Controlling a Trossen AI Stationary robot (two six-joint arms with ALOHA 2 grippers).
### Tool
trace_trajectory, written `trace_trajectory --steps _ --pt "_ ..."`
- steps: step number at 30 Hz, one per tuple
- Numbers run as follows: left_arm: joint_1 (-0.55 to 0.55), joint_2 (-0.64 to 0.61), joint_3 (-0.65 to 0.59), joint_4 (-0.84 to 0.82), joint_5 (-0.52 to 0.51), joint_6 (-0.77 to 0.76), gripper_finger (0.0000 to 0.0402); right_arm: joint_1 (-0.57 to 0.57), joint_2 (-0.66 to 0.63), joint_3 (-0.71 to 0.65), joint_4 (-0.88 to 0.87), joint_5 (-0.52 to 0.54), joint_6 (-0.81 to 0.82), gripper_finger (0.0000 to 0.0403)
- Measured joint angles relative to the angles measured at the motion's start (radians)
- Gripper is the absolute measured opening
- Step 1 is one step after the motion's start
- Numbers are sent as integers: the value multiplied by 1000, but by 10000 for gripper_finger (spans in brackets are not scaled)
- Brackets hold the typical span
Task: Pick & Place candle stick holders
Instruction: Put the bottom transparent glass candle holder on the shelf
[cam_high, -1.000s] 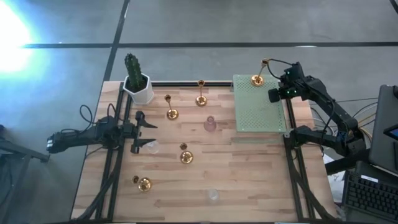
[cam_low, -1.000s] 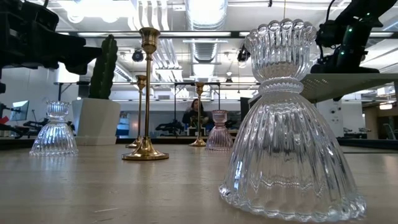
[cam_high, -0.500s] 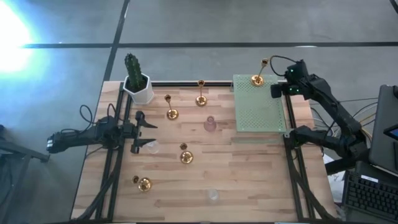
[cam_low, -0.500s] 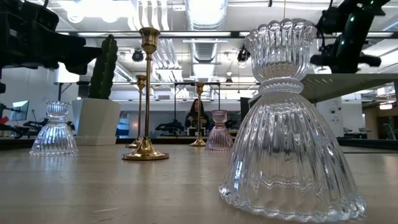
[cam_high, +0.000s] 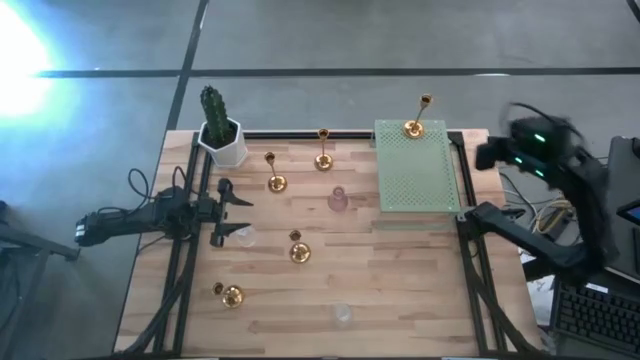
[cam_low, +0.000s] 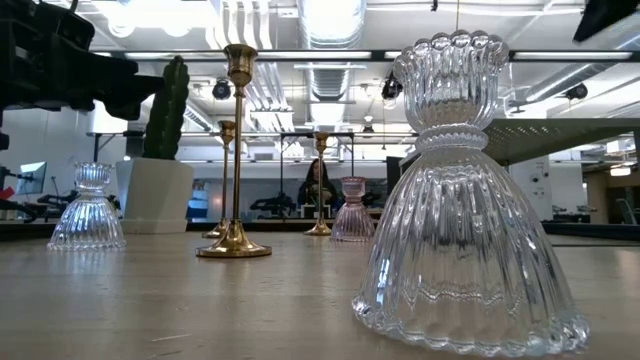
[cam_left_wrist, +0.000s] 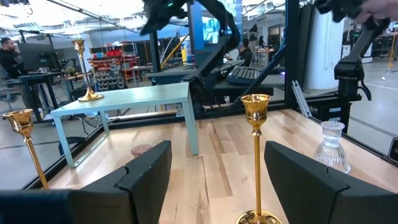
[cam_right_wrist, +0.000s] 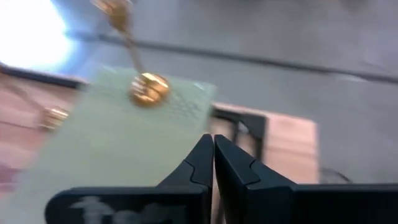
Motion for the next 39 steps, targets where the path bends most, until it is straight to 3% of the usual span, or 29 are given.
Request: trace_trajectory --steps 8,14,20,26,31,36,39 --pt "0 0 0 0 0 0 262 5 -177 26 33 -243 -15 8" --pt "0 0 0 0 0 0 262 -34 -227 -32 246 -607 -60 8" --pt "0 0 0 0 0 0 262 -144 -224 -94 396 -991 -102 8" --pt "0 0 0 0 0 0 262 -255 -230 -114 414 -1225 -152 8" --pt "0 0 0 0 0 0 262 -325 -229 -79 416 -1264 -231 8" --pt "0 0 0 0 0 0 262 -243 -150 -71 401 -1006 -200 8" --pt "0 0 0 0 0 0 262 -129 -70 -71 365 -937 -251 8"
